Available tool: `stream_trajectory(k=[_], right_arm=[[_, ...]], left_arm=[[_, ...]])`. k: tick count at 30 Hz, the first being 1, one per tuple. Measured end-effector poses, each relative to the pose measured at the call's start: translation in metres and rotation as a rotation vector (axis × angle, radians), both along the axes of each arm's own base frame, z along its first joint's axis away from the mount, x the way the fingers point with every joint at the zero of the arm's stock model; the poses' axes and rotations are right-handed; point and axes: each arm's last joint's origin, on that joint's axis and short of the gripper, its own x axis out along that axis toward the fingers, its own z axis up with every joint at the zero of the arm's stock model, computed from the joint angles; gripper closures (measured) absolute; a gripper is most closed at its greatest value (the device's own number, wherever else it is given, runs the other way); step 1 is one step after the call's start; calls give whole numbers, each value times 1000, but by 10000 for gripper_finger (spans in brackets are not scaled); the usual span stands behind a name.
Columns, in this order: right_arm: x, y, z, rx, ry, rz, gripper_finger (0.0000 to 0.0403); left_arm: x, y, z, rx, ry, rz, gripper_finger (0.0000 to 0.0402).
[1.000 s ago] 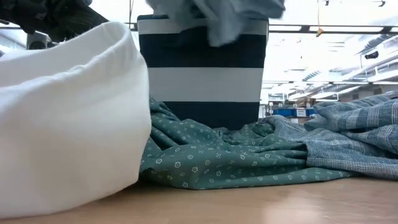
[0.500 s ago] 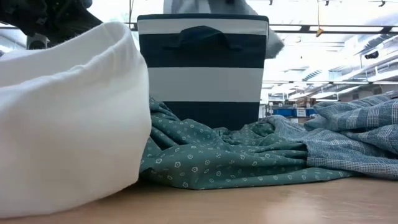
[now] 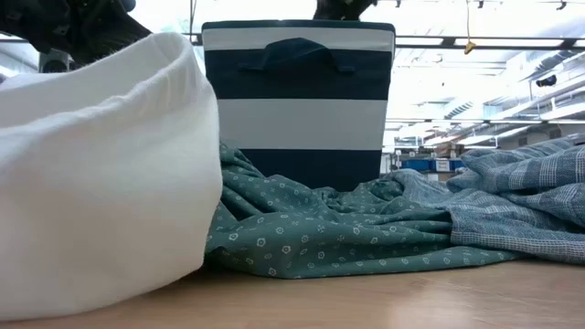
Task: Sort clothes
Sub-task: Put the blue shirt into the blue bin
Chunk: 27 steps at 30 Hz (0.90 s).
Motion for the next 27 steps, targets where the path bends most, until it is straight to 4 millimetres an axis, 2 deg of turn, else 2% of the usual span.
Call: stream_trajectory(k=[6,11,18,23,27], right_arm=[[-20,12,20,38,103,15,271],[-48,34,34,48,260,5,260],[-87,86,43,-73,433,-120,260],[-113,129,50,-92,345,-145,259],[-135,159,37,-74,311,-188,259]], left_arm=[[0,0,0,-1,1,0,270],[0,0,0,-3,1,1,270],[0,0,0,-3,1,1,270],[0,0,0,-3,1,1,270],[0,0,0,-4,1,1,270]])
